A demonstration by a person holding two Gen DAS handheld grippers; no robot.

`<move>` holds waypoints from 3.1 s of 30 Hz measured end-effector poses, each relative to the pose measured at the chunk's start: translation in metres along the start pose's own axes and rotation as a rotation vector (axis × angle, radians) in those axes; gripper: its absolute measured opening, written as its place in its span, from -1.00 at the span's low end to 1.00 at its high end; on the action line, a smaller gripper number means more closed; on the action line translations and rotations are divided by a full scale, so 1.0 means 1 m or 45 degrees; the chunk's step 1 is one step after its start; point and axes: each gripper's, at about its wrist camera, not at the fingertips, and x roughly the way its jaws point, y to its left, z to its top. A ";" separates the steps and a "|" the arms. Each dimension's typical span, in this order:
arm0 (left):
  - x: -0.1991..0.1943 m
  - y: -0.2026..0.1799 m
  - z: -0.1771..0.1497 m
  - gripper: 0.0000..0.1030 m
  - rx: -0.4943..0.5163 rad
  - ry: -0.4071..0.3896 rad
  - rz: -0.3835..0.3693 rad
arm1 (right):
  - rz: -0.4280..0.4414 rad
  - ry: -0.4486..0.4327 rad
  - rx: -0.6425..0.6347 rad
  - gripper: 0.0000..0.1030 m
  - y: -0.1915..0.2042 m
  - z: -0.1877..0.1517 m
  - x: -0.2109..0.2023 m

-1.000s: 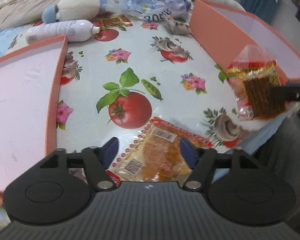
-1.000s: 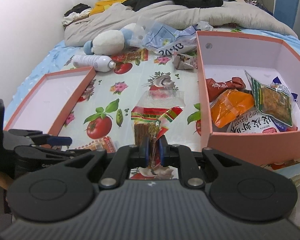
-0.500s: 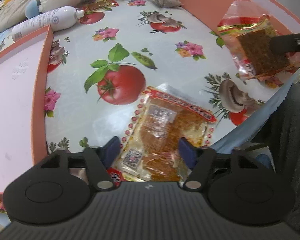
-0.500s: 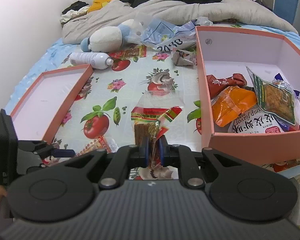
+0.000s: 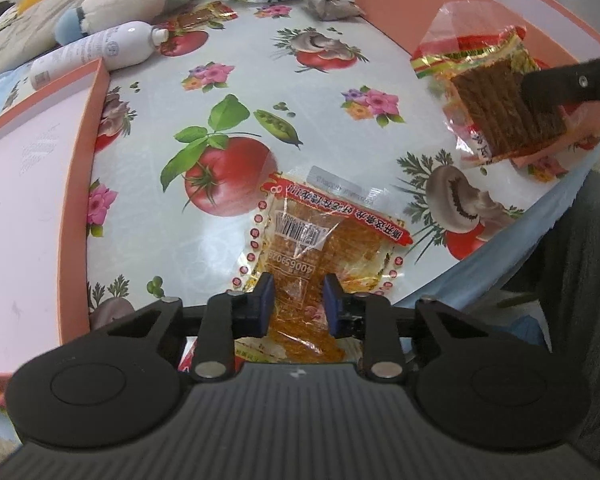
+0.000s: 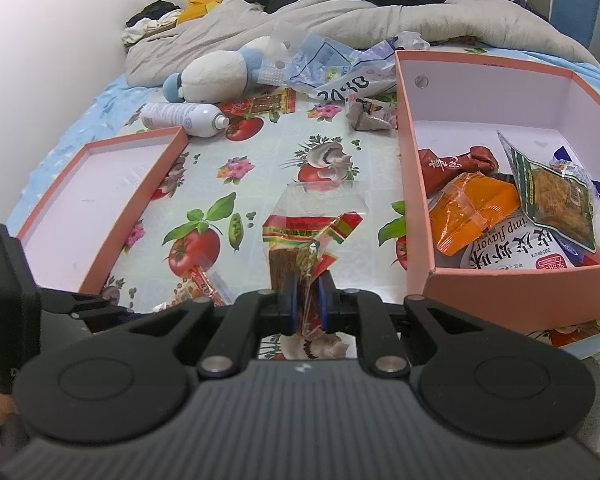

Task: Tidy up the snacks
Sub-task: 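Carry both held snacks toward the deep pink box, then raise both held snacks over the deep pink box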

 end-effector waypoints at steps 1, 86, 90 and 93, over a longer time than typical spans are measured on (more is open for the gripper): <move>-0.002 0.000 0.001 -0.49 -0.020 -0.004 0.002 | -0.001 -0.003 0.002 -0.74 -0.001 0.000 -0.001; -0.034 -0.064 0.121 -0.39 -0.099 -0.083 -0.130 | -0.162 -0.206 0.112 -0.74 -0.106 0.059 -0.064; -0.072 -0.066 0.157 -0.39 -0.108 -0.177 -0.170 | -0.171 -0.227 0.101 -0.74 -0.114 0.071 -0.070; -0.093 -0.076 0.184 -0.39 -0.102 -0.231 -0.207 | -0.184 -0.234 0.093 -0.74 -0.122 0.080 -0.073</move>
